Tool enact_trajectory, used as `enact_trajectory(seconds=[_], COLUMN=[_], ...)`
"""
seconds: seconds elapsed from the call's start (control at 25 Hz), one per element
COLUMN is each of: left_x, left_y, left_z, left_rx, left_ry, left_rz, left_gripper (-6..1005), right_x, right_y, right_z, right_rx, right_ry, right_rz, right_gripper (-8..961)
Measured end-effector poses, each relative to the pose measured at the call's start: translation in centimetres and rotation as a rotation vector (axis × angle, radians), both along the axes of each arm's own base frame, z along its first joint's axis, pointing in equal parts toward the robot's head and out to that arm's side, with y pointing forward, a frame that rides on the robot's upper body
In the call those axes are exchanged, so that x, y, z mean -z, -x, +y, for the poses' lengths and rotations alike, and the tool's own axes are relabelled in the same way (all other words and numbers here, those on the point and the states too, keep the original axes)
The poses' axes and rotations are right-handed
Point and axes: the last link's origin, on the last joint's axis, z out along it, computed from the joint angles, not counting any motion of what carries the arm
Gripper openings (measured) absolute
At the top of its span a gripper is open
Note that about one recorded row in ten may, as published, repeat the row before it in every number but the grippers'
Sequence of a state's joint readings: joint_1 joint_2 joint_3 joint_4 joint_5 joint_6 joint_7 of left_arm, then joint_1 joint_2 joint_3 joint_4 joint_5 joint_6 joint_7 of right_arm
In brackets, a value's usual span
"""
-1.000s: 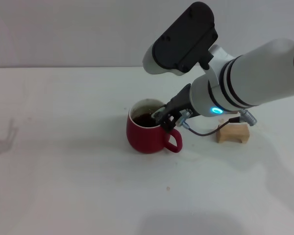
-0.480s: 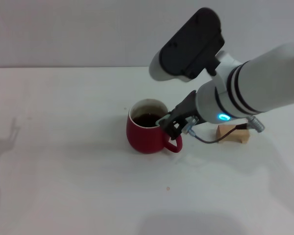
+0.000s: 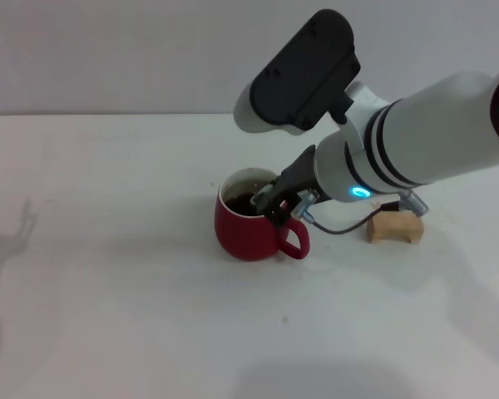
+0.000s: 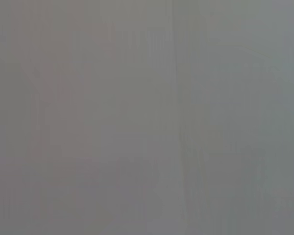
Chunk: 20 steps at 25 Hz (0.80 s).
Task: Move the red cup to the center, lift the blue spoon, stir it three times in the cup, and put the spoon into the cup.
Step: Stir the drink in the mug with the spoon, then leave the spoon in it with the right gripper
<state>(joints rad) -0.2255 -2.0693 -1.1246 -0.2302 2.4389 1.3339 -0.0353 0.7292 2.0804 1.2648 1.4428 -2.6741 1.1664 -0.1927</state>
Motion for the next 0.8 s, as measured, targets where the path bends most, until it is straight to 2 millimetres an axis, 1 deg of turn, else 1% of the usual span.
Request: enact_trajectory(seconds=[0.24,0.4,0.6,0.8], left_x=[0.1,0.2,0.2,0.4], left_y=[-0.1,-0.1,-0.2,-0.4], left_z=[0.0,-0.1,0.0,0.1], left_rx=[0.003,0.004,0.007,0.016], left_ry=[0.005,0.006,0.008,0.016], left_rz=[0.001,0.001,0.001,0.003], left_gripper=[850,850,849,849], right_x=[-0.6,-1.1,-1.1,-0.6], right_y=[-0.4,-1.1,-1.6,-0.8], right_z=[0.9,1.2,0.5,-0.6], right_rx=[0.012,0.038,0.053,0.018], right_ry=[-0.029,-0.040,-0.021,0.009], right_rz=[0.003,0.002,-0.014,-0.015], right_gripper=[129,129,128,128])
